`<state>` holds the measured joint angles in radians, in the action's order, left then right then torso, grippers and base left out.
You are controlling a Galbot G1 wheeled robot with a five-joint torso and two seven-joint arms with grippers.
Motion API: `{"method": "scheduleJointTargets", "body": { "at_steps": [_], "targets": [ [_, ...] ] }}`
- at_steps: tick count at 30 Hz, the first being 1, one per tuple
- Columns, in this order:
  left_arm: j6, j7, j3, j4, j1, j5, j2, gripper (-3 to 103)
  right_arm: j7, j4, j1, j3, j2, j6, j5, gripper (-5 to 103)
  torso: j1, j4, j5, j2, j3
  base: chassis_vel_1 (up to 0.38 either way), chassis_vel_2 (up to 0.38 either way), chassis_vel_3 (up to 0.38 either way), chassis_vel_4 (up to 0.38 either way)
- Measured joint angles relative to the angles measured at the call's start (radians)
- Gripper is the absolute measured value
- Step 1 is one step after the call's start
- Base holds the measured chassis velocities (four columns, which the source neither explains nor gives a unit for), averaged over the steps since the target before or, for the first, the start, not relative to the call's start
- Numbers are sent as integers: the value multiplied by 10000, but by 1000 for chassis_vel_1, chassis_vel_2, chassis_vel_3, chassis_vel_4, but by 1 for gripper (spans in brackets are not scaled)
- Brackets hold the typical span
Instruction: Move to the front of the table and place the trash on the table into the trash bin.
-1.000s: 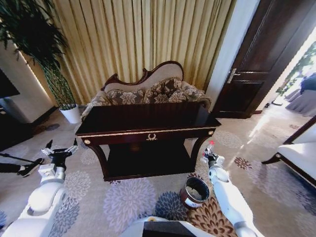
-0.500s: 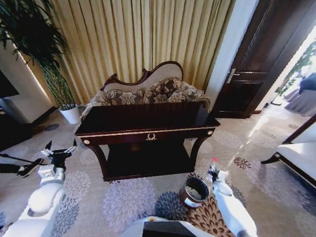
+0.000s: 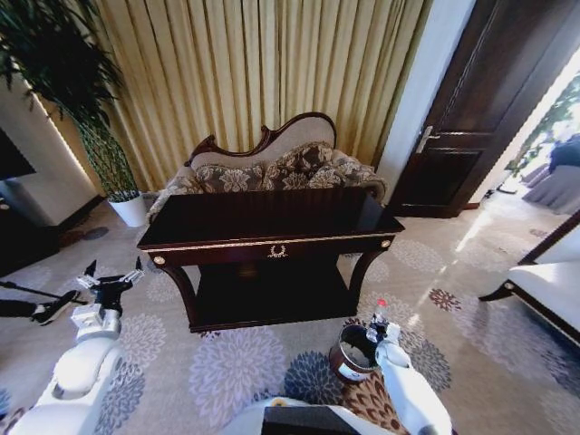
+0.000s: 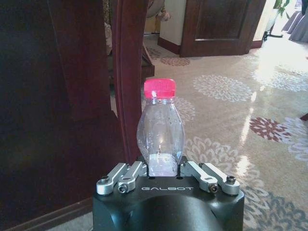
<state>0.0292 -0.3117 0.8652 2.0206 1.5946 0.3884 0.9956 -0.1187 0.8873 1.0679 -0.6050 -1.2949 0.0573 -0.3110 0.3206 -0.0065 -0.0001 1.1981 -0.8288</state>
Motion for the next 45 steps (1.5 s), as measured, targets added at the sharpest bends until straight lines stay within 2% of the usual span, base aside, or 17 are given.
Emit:
{"method": "scheduleJointTargets", "body": {
  "at_steps": [4,5,9,11,14,15,21,26,28,29,31,32,34,35,37,40,45],
  "targets": [
    [-80,1,-16,-45,-8,17,-43,100,0,-158,-15,-1,80,87,110,36,0,0,2,0,-1,0,0,0,0],
    [-80,1,-16,-45,-8,17,-43,100,0,-158,-15,-1,80,87,110,36,0,0,2,0,-1,0,0,0,0],
    [-91,-2,-121,-61,-127,29,-105,100,0,-177,-14,-20,189,131,157,57,0,0,1,0,0,0,0,0,0],
    [-92,-11,-141,-61,-164,33,-116,100,0,-174,-9,-24,202,134,157,57,0,0,0,0,-1,0,0,0,0],
    [-89,-38,-191,-64,-295,51,-201,100,0,-173,-5,-39,238,167,157,75,0,-1,1,0,-1,0,0,0,0],
    [-89,-38,-191,-64,-295,51,-201,100,0,-173,-5,-39,238,167,157,75,0,-1,1,0,-1,0,0,0,0],
    [-81,-72,-159,-79,-333,153,-237,100,-1,489,178,-149,371,296,3,99,0,1,4,0,-1,0,0,0,0],
    [-22,-210,-175,60,-648,395,-160,100,-1,2291,488,-442,435,622,-224,100,0,2,2,-1,-1,0,0,0,0],
    [177,-391,-218,363,-1096,636,-125,100,-2,4293,897,-847,449,720,-250,100,1,3,2,-1,-2,0,0,0,0],
    [177,-391,-218,363,-1096,636,-125,100,-2,4293,897,-847,449,720,-250,100,1,3,2,-1,-2,0,0,0,0],
    [393,-557,-282,691,-1449,764,-135,100,-3,6855,1436,-1128,491,377,-435,100,2,-6,-1,0,0,0,0,0,0],
    [393,-557,-282,691,-1449,764,-135,100,-3,6855,1436,-1128,491,377,-435,100,2,-6,-1,0,0,0,0,0,0],
    [528,-649,-364,953,-1565,787,-135,100,-4,8909,1895,-1137,561,-126,-514,100,1,-1,1,-1,-1,0,0,0,0],
    [528,-649,-364,953,-1565,787,-135,100,-4,8909,1895,-1137,561,-126,-514,100,1,-1,1,-1,-1,0,0,0,0],
    [637,-698,-388,1292,-1543,789,-93,100,-3,10653,2308,-993,641,-687,-448,100,0,2,-3,0,0,0,0,0,0],
    [667,-704,-362,1501,-1442,789,-64,100,-1,11699,2690,-825,675,-1224,-447,100,1,1,-1,0,1,0,0,0,0],
    [662,-693,-152,1582,-1219,776,-15,100,-2,12405,3339,-670,545,-1432,-267,100,1,0,1,0,0,0,0,0,0]
  ]
}}
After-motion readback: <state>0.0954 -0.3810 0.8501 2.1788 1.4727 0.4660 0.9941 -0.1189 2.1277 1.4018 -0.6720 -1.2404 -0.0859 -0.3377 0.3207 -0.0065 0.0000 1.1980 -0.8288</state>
